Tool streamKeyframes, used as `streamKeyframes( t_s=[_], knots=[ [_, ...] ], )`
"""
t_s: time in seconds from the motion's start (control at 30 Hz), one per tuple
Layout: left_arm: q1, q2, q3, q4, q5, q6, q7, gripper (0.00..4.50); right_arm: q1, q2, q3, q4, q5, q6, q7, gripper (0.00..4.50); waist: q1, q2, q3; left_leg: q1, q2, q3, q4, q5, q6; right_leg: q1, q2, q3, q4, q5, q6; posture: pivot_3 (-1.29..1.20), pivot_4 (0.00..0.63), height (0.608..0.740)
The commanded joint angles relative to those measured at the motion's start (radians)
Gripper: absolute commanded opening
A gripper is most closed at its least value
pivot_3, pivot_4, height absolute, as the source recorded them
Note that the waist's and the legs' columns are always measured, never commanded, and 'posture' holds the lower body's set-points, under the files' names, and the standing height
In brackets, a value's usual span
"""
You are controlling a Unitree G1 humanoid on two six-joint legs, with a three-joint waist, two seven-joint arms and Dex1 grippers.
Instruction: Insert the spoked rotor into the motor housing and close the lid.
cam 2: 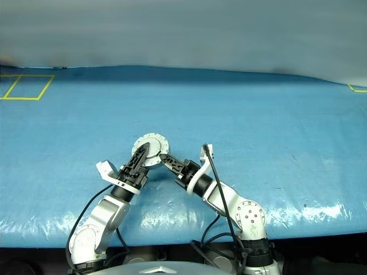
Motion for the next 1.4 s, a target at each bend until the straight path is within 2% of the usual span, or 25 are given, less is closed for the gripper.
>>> streamKeyframes(
  t_s=[0.03, 0.23, 0.4, 0.67, 0.93, 1.17, 1.23, 1.3, 1.4],
  knots=[
    [-0.006, -0.038, 0.023, -0.021, 0.041, -0.056, 0.025, 2.38, -0.022, -0.068, 0.053, -0.15, -0.177, -0.038, 0.145, 2.54, 0.0, 0.0, 0.0, 0.0, 0.0, 0.0, 0.0, 0.0, 0.0, 0.0, 0.0, 0.0, 0.0, 0.0, 0.0, 0.0, 0.15, 0.74],
    [-0.179, 0.043, 0.101, 0.103, 0.105, -0.088, 0.073, 2.38, 0.027, -0.179, 0.109, -0.188, -0.56, -0.214, 0.253, 4.49, 0.012, -0.002, 0.0, 0.0, -0.001, -0.002, 0.001, 0.001, -0.002, 0.001, 0.002, -0.003, 0.001, 0.0, 0.0, 0.0, 0.15, 0.74],
    [-0.382, 0.115, 0.153, 0.293, 0.175, -0.085, 0.049, 2.38, 0.077, -0.236, 0.172, -0.18, -0.827, -0.36, 0.32, 4.5, 0.016, -0.002, 0.001, 0.0, -0.002, -0.002, 0.002, 0.001, -0.001, 0.001, 0.002, -0.002, 0.0, 0.001, 0.001, 0.0, 0.15, 0.74],
    [-0.697, 0.184, 0.219, 0.674, 0.324, -0.1, -0.051, 2.37, 0.169, -0.197, 0.197, -0.101, -1.124, -0.592, 0.305, 4.5, 0.012, -0.005, 0.002, -0.001, -0.003, -0.002, 0.003, 0.003, -0.005, 0.002, 0.002, -0.002, 0.0, 0.001, 0.002, 0.0, 0.15, 0.74],
    [-0.924, 0.191, 0.271, 1.027, 0.483, -0.164, -0.159, 2.37, 0.22, -0.142, 0.194, -0.059, -1.214, -0.628, 0.318, 4.5, 0.007, -0.007, 0.003, -0.002, -0.002, -0.002, 0.003, 0.004, -0.006, 0.001, 0.002, -0.003, -0.001, 0.001, 0.003, 0.0, 0.15, 0.74],
    [-0.978, 0.202, 0.275, 1.182, 0.627, -0.179, -0.161, 2.37, 0.237, -0.107, 0.194, -0.066, -1.235, -0.596, 0.326, 4.5, 0.006, -0.007, 0.003, -0.002, -0.002, -0.001, 0.003, 0.004, -0.007, 0.0, 0.002, -0.002, -0.001, 0.001, 0.003, 0.0, 0.15, 0.74],
    [-0.966, 0.213, 0.276, 1.191, 0.654, -0.155, -0.145, 3.09, 0.237, -0.105, 0.199, -0.064, -1.244, -0.591, 0.332, 4.5, 0.005, -0.007, 0.003, -0.002, -0.002, -0.001, 0.004, 0.004, -0.007, 0.001, 0.002, -0.003, 0.0, 0.001, 0.003, 0.0, 0.15, 0.74],
    [-0.939, 0.227, 0.273, 1.17, 0.677, -0.112, -0.131, 3.56, 0.237, -0.1, 0.2, -0.066, -1.244, -0.581, 0.339, 4.5, 0.004, -0.007, 0.003, 0.0, -0.002, -0.001, 0.004, 0.004, -0.007, 0.002, 0.001, -0.002, 0.001, 0.002, 0.003, 0.0, 0.15, 0.74],
    [-0.881, 0.251, 0.268, 1.11, 0.701, -0.04, -0.108, 4.49, 0.237, -0.096, 0.199, -0.068, -1.246, -0.564, 0.348, 4.5, -0.004, -0.007, 0.002, 0.013, -0.001, 0.0, 0.001, 0.003, -0.005, 0.014, 0.001, -0.002, 0.0, 0.0, 0.002, 0.0, 0.15, 0.74]
  ],
)
